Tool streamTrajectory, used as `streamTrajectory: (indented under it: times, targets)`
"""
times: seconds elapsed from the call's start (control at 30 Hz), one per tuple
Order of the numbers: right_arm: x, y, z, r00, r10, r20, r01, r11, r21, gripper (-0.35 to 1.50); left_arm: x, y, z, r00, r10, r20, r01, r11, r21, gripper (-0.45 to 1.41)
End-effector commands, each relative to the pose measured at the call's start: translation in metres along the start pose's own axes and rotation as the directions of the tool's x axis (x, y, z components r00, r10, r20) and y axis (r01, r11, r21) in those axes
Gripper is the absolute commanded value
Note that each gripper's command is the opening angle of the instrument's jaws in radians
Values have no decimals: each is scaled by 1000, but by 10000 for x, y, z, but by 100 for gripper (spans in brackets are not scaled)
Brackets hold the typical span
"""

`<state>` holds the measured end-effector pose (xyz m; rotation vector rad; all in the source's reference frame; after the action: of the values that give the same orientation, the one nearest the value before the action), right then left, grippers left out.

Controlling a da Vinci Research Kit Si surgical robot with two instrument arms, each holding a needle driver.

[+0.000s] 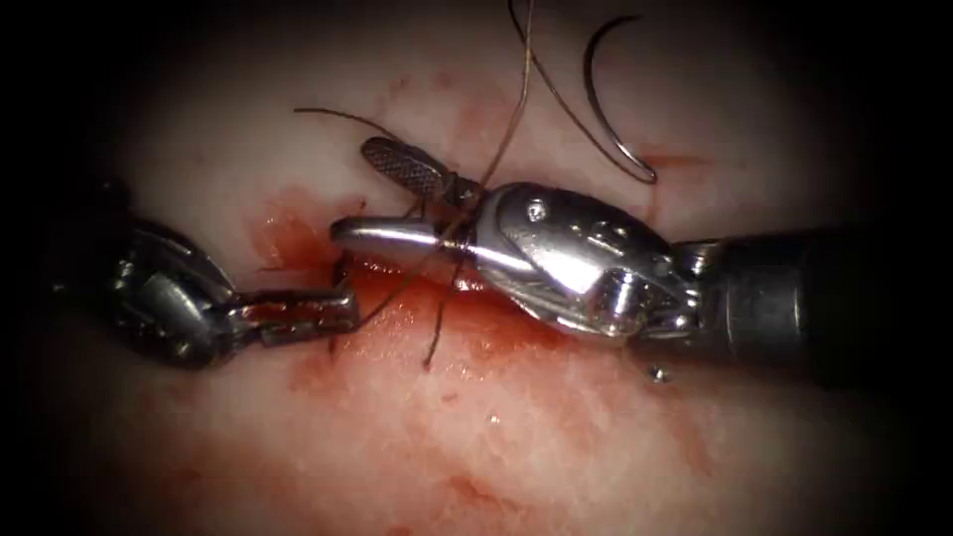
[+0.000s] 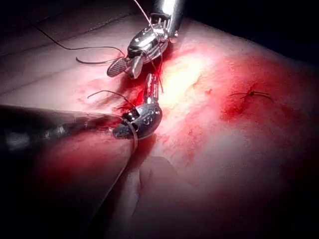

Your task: Wound Closure

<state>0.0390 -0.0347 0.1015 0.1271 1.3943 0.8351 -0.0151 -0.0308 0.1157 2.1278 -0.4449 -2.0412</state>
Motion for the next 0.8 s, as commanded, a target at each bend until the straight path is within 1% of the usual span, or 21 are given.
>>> streamTrajectory:
  times: [0.03,0.07,0.17,0.37,0.53,0.6,0.67,0.77,0.8]
  targets:
    - [-1,1,13,999,-30,15,30,999,-17,49,-5,4,4,1000,-1,-2,1,1000,0,-45]
    - [0,2,20,995,-88,52,91,995,-51,47,-6,3,4,1000,-7,-2,7,1000,-1,-45]
    - [-1,2,31,981,-152,118,162,983,-83,47,-8,3,3,1000,-7,-3,7,1000,-2,-45]
    - [-5,-2,51,944,-257,208,287,949,-130,46,-9,3,3,1000,-7,-4,7,1000,-6,-45]
    - [-16,-8,62,911,-306,278,343,935,-94,46,-10,3,3,1000,-12,-3,12,1000,-9,-45]
    - [-25,-11,64,893,-323,313,364,928,-81,46,-10,3,3,1000,-12,-3,12,1000,-10,-45]
    - [-28,-11,64,886,-330,326,373,925,-76,44,-10,3,2,1000,-12,-3,12,1000,-10,-45]
    - [-28,-10,65,880,-341,332,384,921,-71,34,-10,3,2,1000,-18,-2,18,1000,-10,-45]
    - [-28,-10,65,880,-341,332,384,921,-72,22,-10,3,2,1000,-18,-2,18,1000,-10,-45]
